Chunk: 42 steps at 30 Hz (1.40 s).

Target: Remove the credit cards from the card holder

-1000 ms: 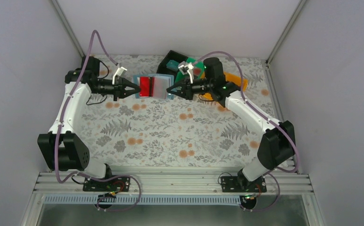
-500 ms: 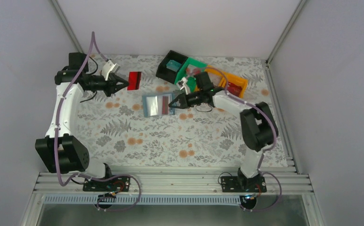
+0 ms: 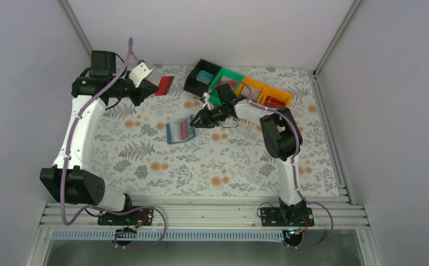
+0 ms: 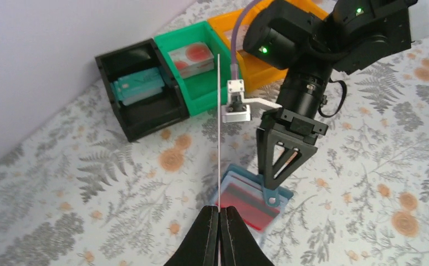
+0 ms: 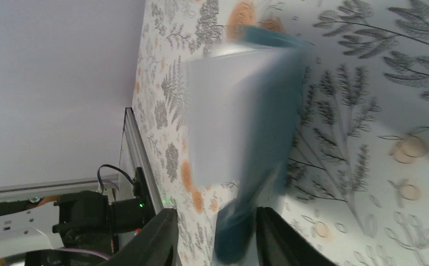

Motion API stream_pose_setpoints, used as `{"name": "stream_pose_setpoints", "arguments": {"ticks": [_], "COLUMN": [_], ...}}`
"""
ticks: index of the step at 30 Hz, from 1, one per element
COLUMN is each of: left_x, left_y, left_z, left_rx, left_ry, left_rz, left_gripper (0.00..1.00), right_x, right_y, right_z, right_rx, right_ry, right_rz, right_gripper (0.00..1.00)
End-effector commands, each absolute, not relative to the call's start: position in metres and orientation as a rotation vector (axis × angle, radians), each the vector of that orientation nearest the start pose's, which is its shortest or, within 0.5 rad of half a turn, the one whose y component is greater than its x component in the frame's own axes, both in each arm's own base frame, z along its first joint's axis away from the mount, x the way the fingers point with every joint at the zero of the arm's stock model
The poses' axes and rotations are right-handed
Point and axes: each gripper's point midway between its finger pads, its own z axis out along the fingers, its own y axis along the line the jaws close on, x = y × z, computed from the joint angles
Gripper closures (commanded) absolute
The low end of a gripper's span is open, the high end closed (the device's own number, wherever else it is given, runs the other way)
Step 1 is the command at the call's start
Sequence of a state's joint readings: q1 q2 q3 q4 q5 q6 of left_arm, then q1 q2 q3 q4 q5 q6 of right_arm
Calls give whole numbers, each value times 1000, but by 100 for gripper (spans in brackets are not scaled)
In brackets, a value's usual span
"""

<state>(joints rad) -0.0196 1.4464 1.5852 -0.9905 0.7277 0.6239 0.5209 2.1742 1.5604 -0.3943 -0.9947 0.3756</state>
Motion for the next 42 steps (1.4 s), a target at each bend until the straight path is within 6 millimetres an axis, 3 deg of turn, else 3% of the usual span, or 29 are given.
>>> {"name": "stream_pose_setpoints", "arguments": {"ticks": [1,5,8,10,13,16,18,24,29,32,34,39,42], "left_x": [365,368,354,341,320,298,286,259,252,251,250,253,250], "left_y": [-116,-120,-141,-156,-172,-190,-204,-231,-238,-239,-240,-242,-248], "left_z": [331,324,326,340,355,362,367,382,383,384,385,383,394], "left_rx": [1005,1070,1195,1289,1402,1488,1514,1537,1546,1546,1549,1545,1524], "left_ry": [1975,1989,1960,1919,1880,1831,1799,1741,1734,1729,1722,1726,1699], "left_rz": [-380,-226,-207,-214,-218,-226,-244,-332,-368,-373,-379,-378,-435], "left_gripper": [98,98,98,98,98,98,98,98,98,98,98,98,98], "right_x": [378,405,402,378,323,288,271,266,261,261,263,263,251], "right_y": [348,311,304,304,289,279,282,298,323,324,323,325,323], "right_z": [104,130,201,270,377,421,430,450,424,406,398,396,402], "right_rx": [-488,-412,-602,-811,-1031,-1124,-1232,-1344,-1417,-1450,-1451,-1456,-1481], "right_ry": [2592,2575,2348,2086,1632,1342,1232,1186,1232,1273,1301,1315,1286], "right_rz": [1640,1405,1272,1187,975,811,770,784,795,798,787,808,852], "right_gripper": [56,47,45,44,41,26,21,18,20,25,37,92,96]}}
